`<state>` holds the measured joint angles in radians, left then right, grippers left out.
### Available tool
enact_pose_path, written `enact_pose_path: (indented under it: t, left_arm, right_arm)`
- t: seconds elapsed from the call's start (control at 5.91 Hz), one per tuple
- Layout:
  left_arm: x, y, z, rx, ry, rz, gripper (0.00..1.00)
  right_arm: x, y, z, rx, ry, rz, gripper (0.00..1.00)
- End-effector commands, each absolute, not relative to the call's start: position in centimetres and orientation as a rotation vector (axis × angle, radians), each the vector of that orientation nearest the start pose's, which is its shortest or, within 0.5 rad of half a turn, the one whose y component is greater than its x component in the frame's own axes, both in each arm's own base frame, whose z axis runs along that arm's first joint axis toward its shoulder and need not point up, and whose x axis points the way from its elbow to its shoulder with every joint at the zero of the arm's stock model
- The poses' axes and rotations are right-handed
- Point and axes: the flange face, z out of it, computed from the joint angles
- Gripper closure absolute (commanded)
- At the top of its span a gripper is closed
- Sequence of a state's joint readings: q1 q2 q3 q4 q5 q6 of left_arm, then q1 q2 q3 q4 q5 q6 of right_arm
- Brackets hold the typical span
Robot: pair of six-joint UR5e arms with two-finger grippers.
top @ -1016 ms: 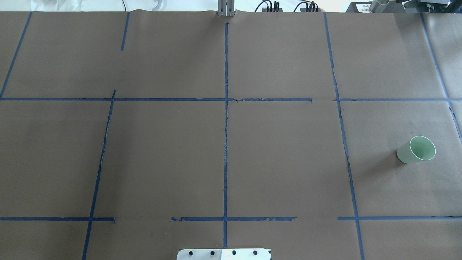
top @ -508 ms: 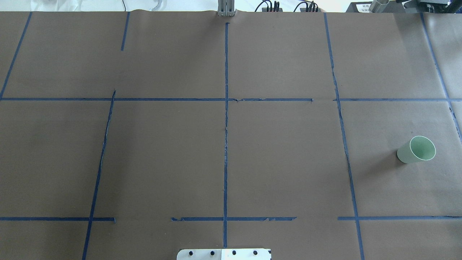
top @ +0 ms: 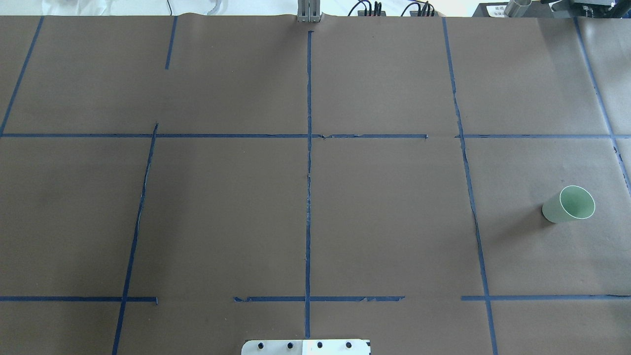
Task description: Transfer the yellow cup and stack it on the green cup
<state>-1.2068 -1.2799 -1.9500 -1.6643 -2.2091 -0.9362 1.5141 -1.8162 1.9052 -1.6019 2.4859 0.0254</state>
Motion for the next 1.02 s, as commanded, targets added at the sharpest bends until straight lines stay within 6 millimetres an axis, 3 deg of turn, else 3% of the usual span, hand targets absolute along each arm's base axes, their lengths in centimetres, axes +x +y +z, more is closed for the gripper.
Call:
enact_pose_path:
  t: [0.0, 0.34, 0.51, 0.85]
  left_arm:
    - [10.1, -38.1, 60.2, -0.218, 0.474, -0.588, 0.0]
    - [12.9, -37.7, 59.9, -0.124, 0.338, -0.796, 0.0]
    - [15.3, -36.8, 59.3, -0.087, 0.298, -0.869, 0.0]
    - [19.5, -34.2, 60.2, -0.075, 0.131, -0.974, 0.0]
  right_arm:
    - [3.0, -39.2, 59.5, 0.008, -0.952, -0.054, 0.0]
    - [3.0, -39.5, 58.4, 0.061, -0.958, -0.088, 0.0]
    - [2.9, -38.7, 58.4, 0.148, -0.961, -0.13, 0.0]
    - [3.1, -38.4, 58.7, 0.195, -0.94, -0.146, 0.0]
